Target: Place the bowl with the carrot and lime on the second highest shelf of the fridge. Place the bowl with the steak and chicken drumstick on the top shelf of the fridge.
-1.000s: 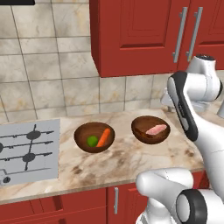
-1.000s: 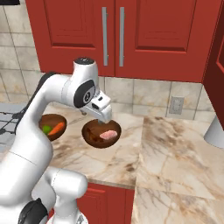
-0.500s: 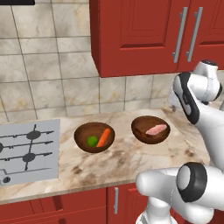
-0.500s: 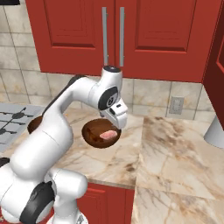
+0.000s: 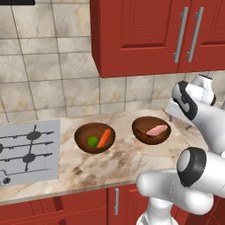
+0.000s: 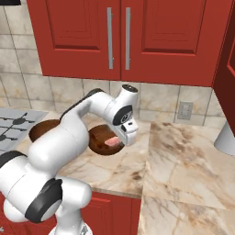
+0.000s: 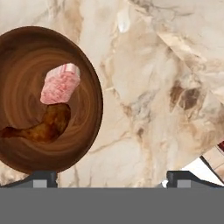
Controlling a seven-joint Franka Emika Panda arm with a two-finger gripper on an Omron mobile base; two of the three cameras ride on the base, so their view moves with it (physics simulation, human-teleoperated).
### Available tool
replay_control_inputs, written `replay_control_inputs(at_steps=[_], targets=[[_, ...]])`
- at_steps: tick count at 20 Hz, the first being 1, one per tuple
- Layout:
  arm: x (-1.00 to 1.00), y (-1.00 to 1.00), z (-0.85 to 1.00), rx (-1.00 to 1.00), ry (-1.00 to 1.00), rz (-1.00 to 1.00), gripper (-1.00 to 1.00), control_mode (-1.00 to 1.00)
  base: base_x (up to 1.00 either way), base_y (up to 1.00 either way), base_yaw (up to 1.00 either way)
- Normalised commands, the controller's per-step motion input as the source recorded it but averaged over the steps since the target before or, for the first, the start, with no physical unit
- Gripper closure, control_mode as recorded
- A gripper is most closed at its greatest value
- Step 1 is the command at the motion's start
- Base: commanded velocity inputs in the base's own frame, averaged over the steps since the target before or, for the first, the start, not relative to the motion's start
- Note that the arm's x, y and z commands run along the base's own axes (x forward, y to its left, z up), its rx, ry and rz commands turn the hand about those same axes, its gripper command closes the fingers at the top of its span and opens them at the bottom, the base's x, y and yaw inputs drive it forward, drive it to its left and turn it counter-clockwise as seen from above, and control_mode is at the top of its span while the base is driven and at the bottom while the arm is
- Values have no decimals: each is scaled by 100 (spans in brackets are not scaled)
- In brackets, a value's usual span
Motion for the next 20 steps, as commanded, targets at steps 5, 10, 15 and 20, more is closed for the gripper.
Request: replay_control_inputs(at_steps=[5,10,15,20], targets=[[0,0,-60,0,0,0,-100,-100,0,0,0],[7,1,-45,0,-1,0,-100,-100,0,0,0],[20,5,-23,0,0,0,-100,-100,0,0,0],[16,10,-30,0,0,0,-100,-100,0,0,0]])
